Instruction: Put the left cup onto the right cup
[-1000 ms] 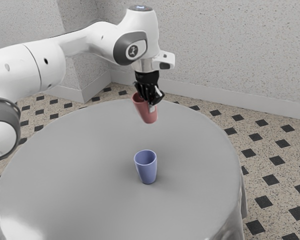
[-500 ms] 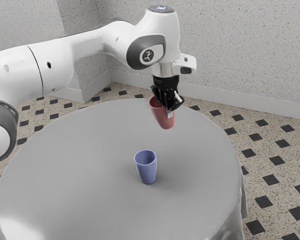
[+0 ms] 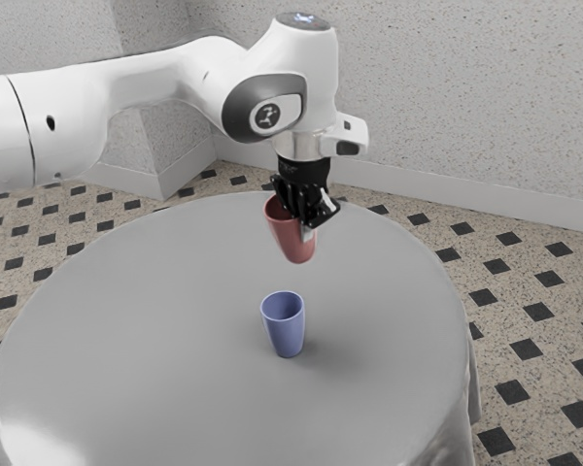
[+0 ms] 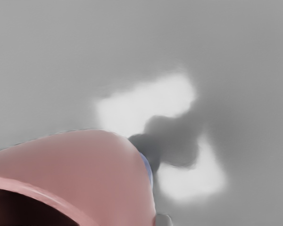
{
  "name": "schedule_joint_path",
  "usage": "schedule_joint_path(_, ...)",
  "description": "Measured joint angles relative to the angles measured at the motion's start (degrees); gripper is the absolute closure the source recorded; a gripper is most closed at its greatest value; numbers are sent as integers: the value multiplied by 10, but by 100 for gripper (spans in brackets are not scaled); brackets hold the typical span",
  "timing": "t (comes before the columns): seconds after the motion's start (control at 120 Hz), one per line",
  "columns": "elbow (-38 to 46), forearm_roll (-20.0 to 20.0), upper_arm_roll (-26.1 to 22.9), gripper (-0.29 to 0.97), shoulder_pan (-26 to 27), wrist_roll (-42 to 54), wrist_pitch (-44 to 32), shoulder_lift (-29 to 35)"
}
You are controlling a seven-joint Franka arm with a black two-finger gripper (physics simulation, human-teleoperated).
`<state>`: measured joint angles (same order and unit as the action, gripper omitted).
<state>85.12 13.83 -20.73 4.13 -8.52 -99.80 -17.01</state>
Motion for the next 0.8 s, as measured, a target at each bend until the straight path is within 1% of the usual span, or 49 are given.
schedule_joint_path(0.117,27,-4,0,79,0,-12,-2,25)
schedule_joint_path(0.225,33,-8,0,79,0,-21,-3,32)
schedule_joint_path(0.558,87,-22,8,79,0,-43,-44,25)
schedule_joint_path(0.8,108,-25,8,79,0,-55,-69,16)
